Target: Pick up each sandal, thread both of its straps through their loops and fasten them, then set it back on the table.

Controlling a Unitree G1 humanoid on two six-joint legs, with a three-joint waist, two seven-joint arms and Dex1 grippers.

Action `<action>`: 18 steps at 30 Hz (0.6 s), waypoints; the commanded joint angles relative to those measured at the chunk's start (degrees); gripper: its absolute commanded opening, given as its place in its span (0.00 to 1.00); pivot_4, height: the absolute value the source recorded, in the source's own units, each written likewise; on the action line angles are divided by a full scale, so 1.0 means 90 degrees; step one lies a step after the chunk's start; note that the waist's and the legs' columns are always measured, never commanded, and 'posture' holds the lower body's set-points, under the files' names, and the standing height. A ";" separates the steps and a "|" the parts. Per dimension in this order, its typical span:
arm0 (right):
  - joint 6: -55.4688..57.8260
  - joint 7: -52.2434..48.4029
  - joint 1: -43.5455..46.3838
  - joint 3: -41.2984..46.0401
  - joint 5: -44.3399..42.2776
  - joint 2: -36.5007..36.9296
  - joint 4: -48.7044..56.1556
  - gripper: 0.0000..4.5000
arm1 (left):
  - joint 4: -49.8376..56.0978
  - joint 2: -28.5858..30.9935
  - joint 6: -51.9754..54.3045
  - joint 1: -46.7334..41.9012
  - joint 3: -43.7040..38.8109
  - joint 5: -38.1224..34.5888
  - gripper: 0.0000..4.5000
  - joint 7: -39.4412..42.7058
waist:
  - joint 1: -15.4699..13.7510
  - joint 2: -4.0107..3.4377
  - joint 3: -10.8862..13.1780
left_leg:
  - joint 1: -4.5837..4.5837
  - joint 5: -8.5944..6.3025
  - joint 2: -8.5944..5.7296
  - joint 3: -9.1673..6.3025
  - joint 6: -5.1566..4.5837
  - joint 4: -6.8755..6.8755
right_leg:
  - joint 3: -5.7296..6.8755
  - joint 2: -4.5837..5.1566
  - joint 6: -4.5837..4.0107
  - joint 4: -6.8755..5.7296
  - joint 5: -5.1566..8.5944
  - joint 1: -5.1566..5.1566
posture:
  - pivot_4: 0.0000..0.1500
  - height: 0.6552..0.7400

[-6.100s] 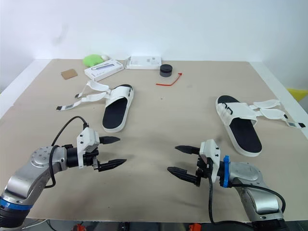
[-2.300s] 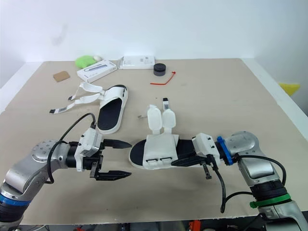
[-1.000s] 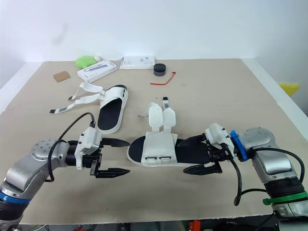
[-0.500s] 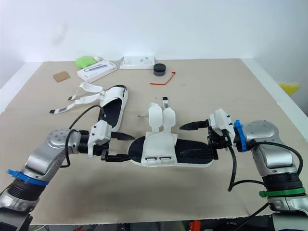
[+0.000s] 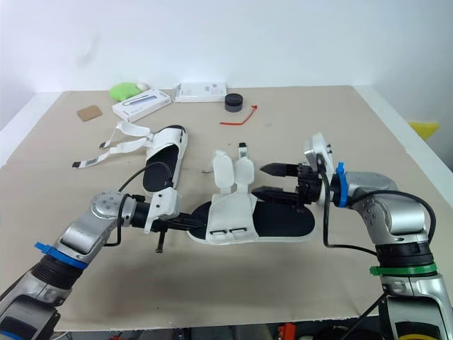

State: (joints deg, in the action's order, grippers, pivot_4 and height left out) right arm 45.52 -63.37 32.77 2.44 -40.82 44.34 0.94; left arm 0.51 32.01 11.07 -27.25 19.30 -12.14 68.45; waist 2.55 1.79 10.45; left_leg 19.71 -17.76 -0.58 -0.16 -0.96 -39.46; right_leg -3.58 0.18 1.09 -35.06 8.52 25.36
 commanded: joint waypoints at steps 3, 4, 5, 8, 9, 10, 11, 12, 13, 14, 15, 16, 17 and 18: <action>0.1356 0.1016 0.0702 0.0188 -0.0054 -0.0223 -0.0663 1.00 | 0.0010 0.0012 -0.0097 -0.0006 -0.0006 0.0108 0.01 0.0042 | 0.0007 0.0000 -0.0001 | 0.0002 0.0000 -0.0003 0.0006 0.0000 -0.0001 | -0.0007 0.0005 0.0004 0.0001 -0.0002 0.0000 | 1.00 1.00; 0.1779 0.1233 0.0904 0.0265 -0.0126 -0.0326 -0.0914 1.00 | 0.0007 0.0006 -0.0104 -0.0007 -0.0008 0.0114 0.01 0.0042 | 0.0009 0.0001 -0.0001 | 0.0001 0.0000 -0.0003 0.0009 0.0000 -0.0001 | -0.0010 0.0005 0.0005 0.0002 -0.0003 0.0000 | 1.00 1.00; 0.2175 0.1447 0.1138 0.0289 -0.0125 -0.0422 -0.1225 1.00 | 0.0003 -0.0003 -0.0114 -0.0014 -0.0007 0.0118 0.01 0.0043 | 0.0009 0.0000 -0.0001 | 0.0001 0.0000 -0.0003 0.0009 0.0000 -0.0001 | -0.0010 0.0005 0.0006 0.0002 -0.0004 0.0000 | 1.00 1.00; 0.2801 0.1819 0.1596 0.0308 -0.0020 -0.0608 -0.1864 1.00 | -0.0012 -0.0030 -0.0153 -0.0039 -0.0006 0.0134 0.01 0.0044 | 0.0008 0.0000 -0.0001 | 0.0003 -0.0001 -0.0003 0.0015 -0.0001 0.0000 | -0.0015 0.0004 0.0007 0.0003 -0.0005 0.0002 | 1.00 1.00; 0.2867 0.1877 0.1715 0.0308 0.0035 -0.0651 -0.2082 1.00 | -0.0014 -0.0047 -0.0150 -0.0054 -0.0010 0.0132 0.01 0.0042 | 0.0007 0.0000 -0.0001 | 0.0004 -0.0001 -0.0002 0.0014 -0.0002 0.0000 | -0.0013 0.0003 0.0006 0.0004 -0.0005 0.0002 | 1.00 1.00; 0.2905 0.1935 0.1822 0.0294 0.0105 -0.0686 -0.2290 1.00 | -0.0014 -0.0061 -0.0150 -0.0065 -0.0014 0.0134 0.01 0.0038 | 0.0008 0.0000 -0.0001 | 0.0009 -0.0002 -0.0002 0.0014 -0.0004 0.0000 | -0.0010 0.0004 0.0006 0.0005 -0.0005 0.0004 | 1.00 1.00; 0.2986 0.1995 0.1964 0.0322 0.0139 -0.0747 -0.2563 1.00 | -0.0007 -0.0071 -0.0145 -0.0068 -0.0018 0.0130 0.01 0.0039 | 0.0008 0.0000 -0.0001 | 0.0011 -0.0003 -0.0002 0.0014 -0.0006 0.0000 | -0.0008 0.0004 0.0006 0.0007 -0.0005 0.0004 | 1.00 1.00; 0.3046 0.2031 0.2068 0.0343 0.0163 -0.0790 -0.2757 1.00 | -0.0001 -0.0078 -0.0141 -0.0069 -0.0022 0.0128 0.01 0.0040 | 0.0008 -0.0001 -0.0001 | 0.0014 -0.0004 -0.0002 0.0014 -0.0007 0.0000 | -0.0008 0.0004 0.0007 0.0009 -0.0005 0.0005 | 1.00 1.00; 0.3103 0.2005 0.2183 0.0368 0.0152 -0.0837 -0.2943 1.00 | 0.0006 -0.0084 -0.0137 -0.0066 -0.0027 0.0126 0.01 0.0040 | 0.0008 -0.0001 -0.0001 | 0.0017 -0.0004 -0.0003 0.0014 -0.0008 0.0000 | -0.0008 0.0006 0.0009 0.0011 -0.0006 0.0006 | 1.00 1.00; 0.3202 0.1957 0.2311 0.0381 0.0127 -0.0884 -0.3111 1.00 | 0.0009 -0.0089 -0.0141 -0.0061 -0.0030 0.0129 0.01 0.0039 | 0.0008 -0.0001 -0.0001 | 0.0019 -0.0005 -0.0003 0.0014 -0.0009 0.0000 | -0.0010 0.0006 0.0010 0.0013 -0.0007 0.0007 | 1.00 1.00; 0.3262 0.1916 0.2396 0.0382 0.0118 -0.0913 -0.3218 1.00 | 0.0008 -0.0093 -0.0147 -0.0057 -0.0034 0.0133 0.01 0.0039 | 0.0009 -0.0001 -0.0001 | 0.0020 -0.0005 -0.0004 0.0014 -0.0009 0.0000 | -0.0011 0.0007 0.0012 0.0014 -0.0008 0.0007 | 1.00 1.00; 0.3364 0.1877 0.2533 0.0346 0.0122 -0.0980 -0.3369 1.00 | 0.0011 -0.0091 -0.0165 -0.0041 -0.0038 0.0139 0.01 0.0037 | 0.0010 -0.0001 -0.0002 | 0.0023 -0.0005 -0.0004 0.0015 -0.0010 0.0000 | -0.0014 0.0008 0.0014 0.0014 -0.0009 0.0011 | 1.00 1.00; 0.3400 0.1889 0.2666 0.0334 0.0162 -0.1069 -0.3559 1.00 | 0.0014 -0.0089 -0.0179 -0.0029 -0.0041 0.0146 0.01 0.0034 | 0.0021 -0.0001 -0.0002 | 0.0025 -0.0005 -0.0004 0.0015 -0.0010 0.0000 | -0.0015 0.0008 0.0015 0.0014 -0.0010 0.0012 | 1.00 1.00; 0.3337 0.1969 0.2819 0.0374 0.0241 -0.1188 -0.3855 1.00 | 0.0025 -0.0089 -0.0189 -0.0016 -0.0042 0.0147 0.01 0.0035 | 0.0023 -0.0002 -0.0002 | 0.0024 -0.0006 -0.0004 0.0017 -0.0011 -0.0001 | -0.0017 0.0006 0.0016 0.0015 -0.0012 0.0013 | 1.00 1.00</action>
State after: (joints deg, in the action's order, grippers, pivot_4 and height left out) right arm 75.73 -45.80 55.11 4.09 -38.99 34.58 -31.46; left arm 0.41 30.99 9.88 -27.44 19.29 -11.25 68.90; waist 2.75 1.77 10.43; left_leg 19.93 -17.81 -0.61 0.00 -1.06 -39.47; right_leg -3.75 0.24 1.24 -34.93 8.41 25.48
